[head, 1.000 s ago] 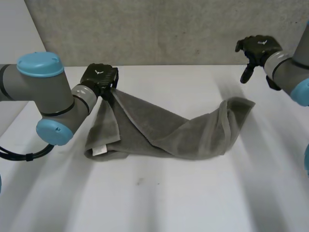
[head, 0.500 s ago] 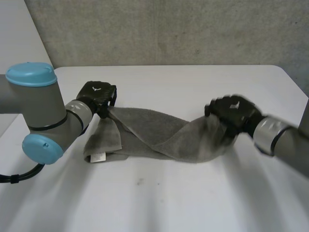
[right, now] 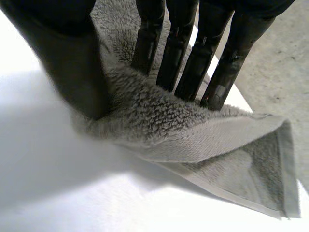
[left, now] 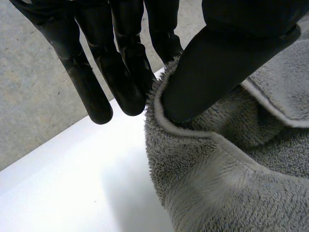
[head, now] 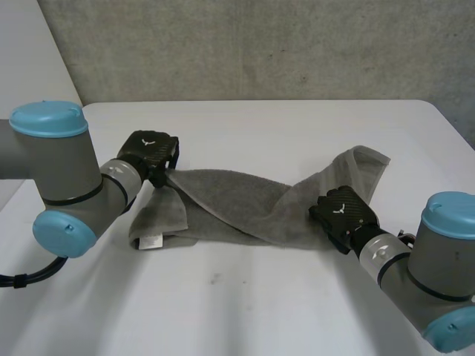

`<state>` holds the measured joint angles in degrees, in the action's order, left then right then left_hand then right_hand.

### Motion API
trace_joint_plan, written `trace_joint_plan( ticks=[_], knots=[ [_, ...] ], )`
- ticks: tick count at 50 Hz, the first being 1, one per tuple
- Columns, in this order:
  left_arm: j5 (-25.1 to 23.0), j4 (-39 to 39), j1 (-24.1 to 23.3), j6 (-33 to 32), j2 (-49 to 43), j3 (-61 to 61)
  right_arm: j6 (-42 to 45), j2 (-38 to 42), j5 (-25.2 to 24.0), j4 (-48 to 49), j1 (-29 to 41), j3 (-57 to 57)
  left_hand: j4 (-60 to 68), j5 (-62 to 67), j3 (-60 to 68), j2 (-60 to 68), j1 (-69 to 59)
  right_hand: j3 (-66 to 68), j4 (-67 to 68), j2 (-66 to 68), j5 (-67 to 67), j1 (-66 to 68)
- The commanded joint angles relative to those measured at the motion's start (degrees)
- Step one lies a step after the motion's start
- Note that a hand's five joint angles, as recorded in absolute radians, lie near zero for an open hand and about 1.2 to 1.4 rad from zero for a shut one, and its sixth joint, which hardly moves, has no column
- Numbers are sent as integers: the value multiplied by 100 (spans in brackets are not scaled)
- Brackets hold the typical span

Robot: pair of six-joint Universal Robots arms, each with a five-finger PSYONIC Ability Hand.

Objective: Fold the towel.

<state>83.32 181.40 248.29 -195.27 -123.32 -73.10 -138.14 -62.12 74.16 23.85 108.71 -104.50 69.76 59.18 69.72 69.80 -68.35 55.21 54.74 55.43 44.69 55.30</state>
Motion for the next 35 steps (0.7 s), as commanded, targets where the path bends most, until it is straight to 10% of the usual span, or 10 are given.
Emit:
trace_joint_plan(
  ticks=[1, 19, 35],
  knots=[
    [-9, 0, 0, -2, 1, -64, 191, 200, 90, 242, -16, 237, 1024, 1082, 1028, 1020, -1165, 2479, 2526, 2457, 2531, 2470],
    [-9, 167, -9, -19, 1, -371, -424, -1725, 169, -1638, -385, 606, 1024, 1082, 1028, 1020, -1165, 2479, 2526, 2457, 2531, 2470],
    [9, 167, -123, -81, 406, -705, -881, -1813, -1422, -5355, -1457, 2186, 1024, 1082, 1028, 1020, -1165, 2479, 2526, 2457, 2531, 2470]
  ],
)
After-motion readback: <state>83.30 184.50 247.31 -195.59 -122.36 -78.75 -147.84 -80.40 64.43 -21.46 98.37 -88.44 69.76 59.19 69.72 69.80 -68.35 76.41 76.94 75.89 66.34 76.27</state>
